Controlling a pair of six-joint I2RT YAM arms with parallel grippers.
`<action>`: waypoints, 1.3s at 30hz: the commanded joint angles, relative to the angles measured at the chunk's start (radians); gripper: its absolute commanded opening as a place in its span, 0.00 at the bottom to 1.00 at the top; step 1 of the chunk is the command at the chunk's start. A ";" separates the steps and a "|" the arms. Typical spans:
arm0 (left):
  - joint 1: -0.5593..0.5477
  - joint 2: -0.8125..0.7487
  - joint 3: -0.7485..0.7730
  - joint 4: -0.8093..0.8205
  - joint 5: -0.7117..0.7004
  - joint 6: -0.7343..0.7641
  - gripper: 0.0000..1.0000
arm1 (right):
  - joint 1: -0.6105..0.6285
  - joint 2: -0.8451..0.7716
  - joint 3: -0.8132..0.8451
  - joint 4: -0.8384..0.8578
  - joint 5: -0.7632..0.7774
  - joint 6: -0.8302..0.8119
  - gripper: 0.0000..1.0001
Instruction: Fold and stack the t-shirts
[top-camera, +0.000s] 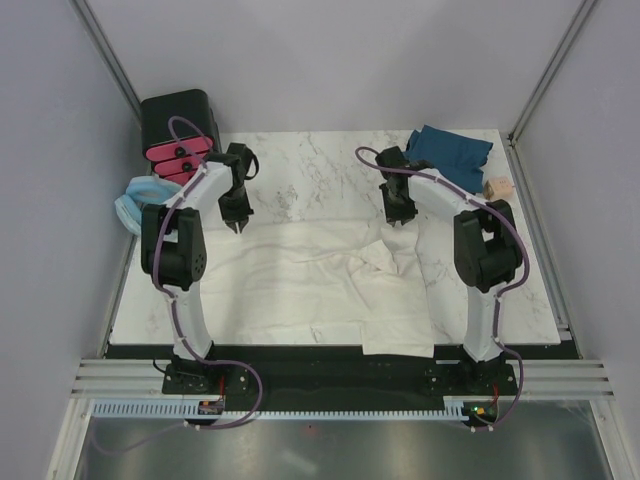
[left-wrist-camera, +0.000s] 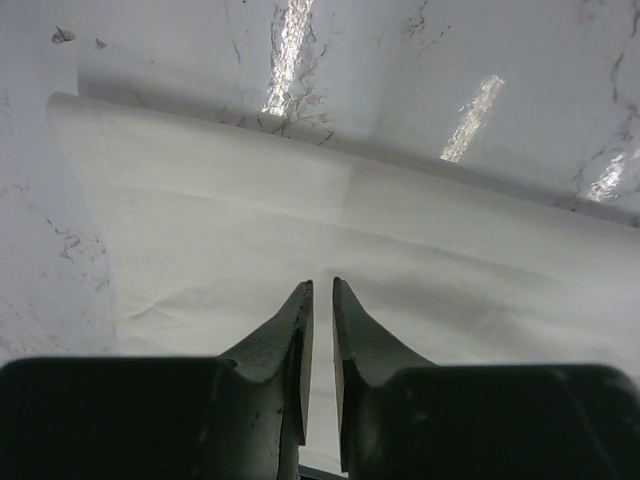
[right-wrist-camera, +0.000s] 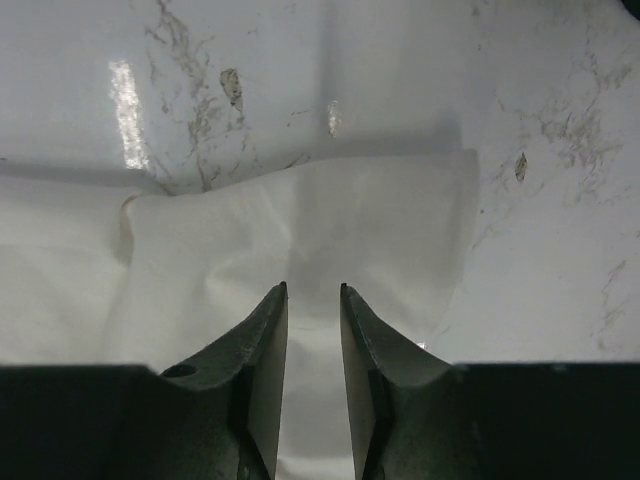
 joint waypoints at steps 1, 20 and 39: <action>0.001 0.063 0.021 0.001 -0.003 0.013 0.11 | -0.008 0.070 0.050 -0.007 0.042 0.001 0.33; 0.030 0.274 0.213 -0.121 -0.049 0.009 0.02 | -0.128 0.239 0.149 -0.108 0.091 0.038 0.00; 0.056 0.463 0.587 -0.278 -0.057 0.000 0.02 | -0.188 0.371 0.384 -0.191 0.051 0.077 0.00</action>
